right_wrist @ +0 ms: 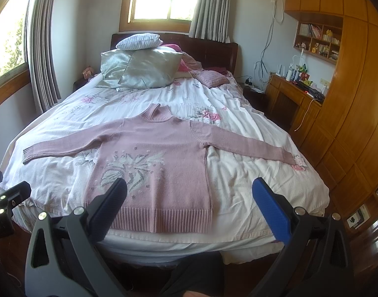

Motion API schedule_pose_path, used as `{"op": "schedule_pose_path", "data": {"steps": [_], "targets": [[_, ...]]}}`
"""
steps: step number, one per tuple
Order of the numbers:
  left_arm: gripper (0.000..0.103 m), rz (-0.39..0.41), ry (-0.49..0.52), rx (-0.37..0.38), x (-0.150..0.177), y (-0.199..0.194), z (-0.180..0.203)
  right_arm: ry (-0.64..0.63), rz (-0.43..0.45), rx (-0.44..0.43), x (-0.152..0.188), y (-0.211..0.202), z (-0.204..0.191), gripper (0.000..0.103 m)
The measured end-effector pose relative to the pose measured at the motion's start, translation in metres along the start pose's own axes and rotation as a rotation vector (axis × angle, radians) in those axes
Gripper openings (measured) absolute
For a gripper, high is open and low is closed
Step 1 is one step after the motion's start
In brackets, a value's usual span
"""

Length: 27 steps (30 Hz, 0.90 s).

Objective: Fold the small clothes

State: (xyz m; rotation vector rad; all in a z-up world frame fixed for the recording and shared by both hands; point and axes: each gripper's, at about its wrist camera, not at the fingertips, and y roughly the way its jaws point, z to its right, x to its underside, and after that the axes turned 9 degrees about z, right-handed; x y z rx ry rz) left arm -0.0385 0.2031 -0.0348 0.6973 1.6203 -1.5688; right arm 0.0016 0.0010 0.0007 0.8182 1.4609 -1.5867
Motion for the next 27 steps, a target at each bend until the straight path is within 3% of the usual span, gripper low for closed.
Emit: {"op": "schedule_pose_path", "data": {"steps": [27], "targets": [[0.099, -0.006, -0.008, -0.002, 0.008, 0.012, 0.001, 0.005, -0.019, -0.003, 0.017, 0.007, 0.007, 0.101]]}}
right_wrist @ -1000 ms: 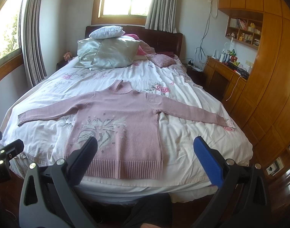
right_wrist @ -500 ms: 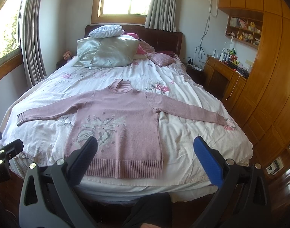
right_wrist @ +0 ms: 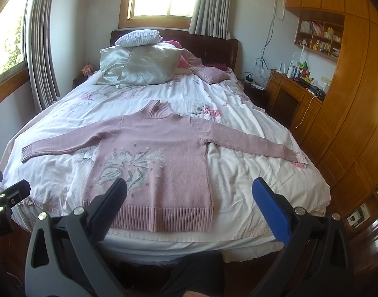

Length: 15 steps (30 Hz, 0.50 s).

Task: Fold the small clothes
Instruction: 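Move the right tool to the sweater's sleeve cuff and grasp it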

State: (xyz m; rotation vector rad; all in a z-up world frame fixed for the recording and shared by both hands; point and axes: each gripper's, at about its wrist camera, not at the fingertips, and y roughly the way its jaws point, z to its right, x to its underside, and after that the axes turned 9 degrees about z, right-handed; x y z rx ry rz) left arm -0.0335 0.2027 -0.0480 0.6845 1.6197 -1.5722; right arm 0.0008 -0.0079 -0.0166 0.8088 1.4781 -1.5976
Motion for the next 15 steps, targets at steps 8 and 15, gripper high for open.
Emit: {"op": "schedule_pose_path", "data": {"steps": [8, 15], "targets": [[0.099, 0.067, -0.036, 0.056, 0.005, 0.012, -0.004, -0.017, -0.025, 0.018, 0.0, 0.025, 0.001, 0.101], [0.099, 0.195, 0.013, 0.28, 0.014, 0.043, 0.005, -0.015, -0.035, -0.061, 0.025, 0.094, 0.043, 0.1]]}}
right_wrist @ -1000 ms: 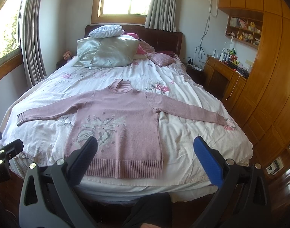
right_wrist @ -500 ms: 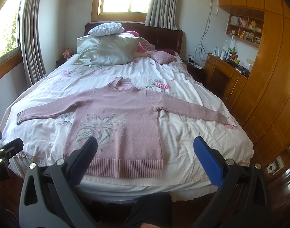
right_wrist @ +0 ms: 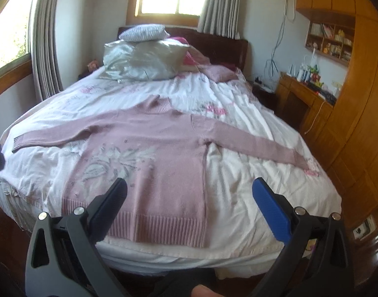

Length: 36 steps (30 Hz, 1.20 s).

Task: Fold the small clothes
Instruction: 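Move the right tool to the sweater's sleeve cuff and grasp it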

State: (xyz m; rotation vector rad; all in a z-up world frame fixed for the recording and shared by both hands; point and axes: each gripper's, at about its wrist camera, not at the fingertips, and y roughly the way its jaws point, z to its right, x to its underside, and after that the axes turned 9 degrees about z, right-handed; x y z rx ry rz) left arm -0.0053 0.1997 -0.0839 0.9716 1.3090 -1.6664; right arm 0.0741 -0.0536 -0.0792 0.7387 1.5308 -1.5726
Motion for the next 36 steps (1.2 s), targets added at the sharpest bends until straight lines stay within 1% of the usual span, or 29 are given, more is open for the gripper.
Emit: {"op": "schedule_pose_path", "data": {"steps": [1, 2, 4, 5, 7, 9, 10, 11, 12, 13, 14, 15, 16, 19, 22, 26, 28, 31, 33, 36], "targets": [[0.099, -0.005, 0.016, -0.009, 0.001, 0.007, 0.003, 0.035, -0.028, -0.005, 0.003, 0.013, 0.014, 0.1], [0.099, -0.029, 0.015, 0.008, 0.001, 0.016, 0.004, 0.074, -0.043, 0.004, 0.005, 0.025, 0.028, 0.1], [0.099, -0.1, -0.05, 0.074, 0.003, 0.035, 0.001, 0.179, -0.061, 0.009, 0.011, 0.048, 0.069, 0.1], [0.099, -0.138, -0.098, 0.092, 0.003, 0.045, -0.002, 0.243, -0.074, 0.004, 0.013, 0.06, 0.093, 0.1], [0.099, -0.206, -0.159, 0.072, 0.005, 0.066, -0.008, 0.398, -0.101, -0.012, 0.021, 0.084, 0.143, 0.1], [0.099, -0.235, -0.153, 0.048, 0.008, 0.083, -0.007, 0.578, -0.109, -0.024, 0.033, 0.108, 0.197, 0.096], [0.099, -0.237, -0.136, 0.036, 0.009, 0.089, -0.003, 0.642, -0.115, -0.019, 0.038, 0.119, 0.221, 0.088], [0.099, -0.24, -0.124, 0.028, 0.01, 0.094, -0.003, 0.699, -0.125, -0.007, 0.043, 0.132, 0.245, 0.071], [0.099, -0.243, -0.12, 0.026, 0.01, 0.099, -0.002, 0.743, -0.133, 0.0, 0.048, 0.144, 0.264, 0.064], [0.099, -0.247, -0.121, 0.023, 0.01, 0.104, -0.001, 0.798, -0.14, 0.003, 0.054, 0.157, 0.288, 0.054], [0.099, -0.25, -0.122, 0.014, 0.011, 0.11, 0.0, 0.855, -0.143, 0.007, 0.06, 0.169, 0.308, 0.049], [0.099, -0.254, -0.124, 0.007, 0.011, 0.116, -0.001, 0.92, -0.144, 0.0, 0.067, 0.183, 0.33, 0.047], [0.099, -0.259, -0.128, 0.0, 0.011, 0.122, -0.002, 0.978, -0.137, -0.006, 0.074, 0.193, 0.349, 0.042], [0.099, -0.277, -0.155, 0.004, 0.011, 0.139, -0.005, 1.121, -0.116, 0.014, 0.091, 0.23, 0.403, 0.041], [0.099, -0.304, -0.161, -0.018, 0.012, 0.157, -0.005, 1.25, -0.1, 0.017, 0.109, 0.263, 0.451, 0.035], [0.099, -0.333, -0.151, -0.027, 0.014, 0.178, -0.002, 1.386, -0.08, 0.057, 0.128, 0.3, 0.497, 0.034], [0.099, -0.347, -0.147, -0.034, 0.015, 0.186, -0.001, 1.433, -0.079, 0.056, 0.135, 0.316, 0.513, 0.034], [0.099, -0.363, -0.139, -0.043, 0.017, 0.198, 0.0, 1.443, -0.098, 0.082, 0.138, 0.336, 0.524, 0.034], [0.099, -0.373, -0.14, -0.044, 0.019, 0.205, 0.0, 1.448, -0.103, 0.089, 0.14, 0.345, 0.529, 0.031], [0.099, -0.387, -0.15, -0.044, 0.021, 0.214, -0.001, 1.443, -0.102, 0.092, 0.138, 0.357, 0.533, 0.031]]}}
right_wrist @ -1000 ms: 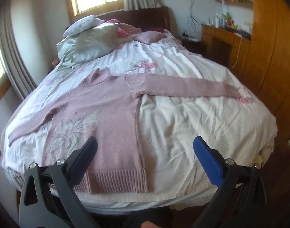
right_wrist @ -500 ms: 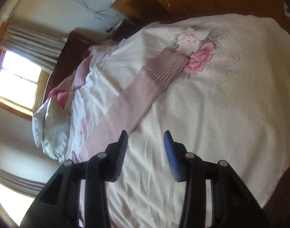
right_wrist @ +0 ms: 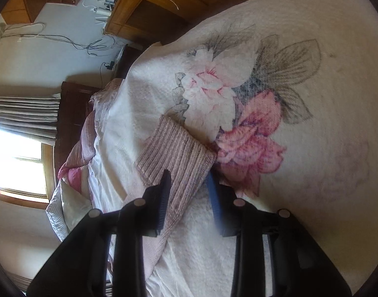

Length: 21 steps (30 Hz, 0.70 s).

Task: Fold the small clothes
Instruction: 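Move the right tool to the sweater's sleeve cuff and grasp it, then lift the cuff with the right tool and fold the sleeve across the sweater body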

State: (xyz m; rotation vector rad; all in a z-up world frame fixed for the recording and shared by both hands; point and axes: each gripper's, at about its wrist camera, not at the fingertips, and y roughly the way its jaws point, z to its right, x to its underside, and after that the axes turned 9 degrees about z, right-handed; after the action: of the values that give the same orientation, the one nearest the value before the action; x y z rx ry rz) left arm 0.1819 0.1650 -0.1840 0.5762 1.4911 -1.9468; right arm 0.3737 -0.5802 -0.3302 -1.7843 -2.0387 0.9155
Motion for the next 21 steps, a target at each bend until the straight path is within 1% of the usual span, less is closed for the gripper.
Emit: {"op": "schedule_pose_path", "data": {"steps": [3, 5, 6, 7, 10, 12, 15, 18, 21], "targets": [[0.099, -0.021, -0.03, 0.018, -0.001, 0.009, -0.005, -0.017, 0.0, 0.007, -0.004, 0.009, -0.004, 0.025], [0.099, -0.032, -0.041, 0.021, -0.002, 0.013, -0.007, -0.019, -0.005, 0.006, -0.005, 0.013, -0.006, 0.019], [0.099, -0.034, -0.044, 0.022, -0.002, 0.015, -0.009, -0.024, -0.004, 0.006, -0.005, 0.013, -0.009, 0.016], [0.099, -0.034, -0.05, 0.025, -0.002, 0.015, -0.01, -0.035, -0.002, 0.008, -0.005, 0.015, -0.015, 0.008], [0.099, -0.037, -0.067, 0.034, -0.004, 0.016, -0.017, -0.095, 0.023, -0.008, -0.003, 0.005, -0.036, 0.006], [0.099, -0.041, -0.085, 0.046, -0.006, 0.016, -0.022, -0.162, 0.045, -0.027, 0.001, -0.009, -0.058, 0.005], [0.099, -0.037, -0.101, 0.054, -0.011, 0.014, -0.03, -0.284, 0.067, -0.084, 0.016, -0.032, -0.106, 0.005], [0.099, -0.033, -0.099, 0.057, -0.019, 0.013, -0.035, -0.41, 0.077, -0.163, 0.045, -0.06, -0.164, 0.005], [0.099, -0.016, -0.096, 0.075, -0.029, 0.008, -0.04, -0.527, 0.077, -0.226, 0.08, -0.084, -0.211, 0.005]]}}
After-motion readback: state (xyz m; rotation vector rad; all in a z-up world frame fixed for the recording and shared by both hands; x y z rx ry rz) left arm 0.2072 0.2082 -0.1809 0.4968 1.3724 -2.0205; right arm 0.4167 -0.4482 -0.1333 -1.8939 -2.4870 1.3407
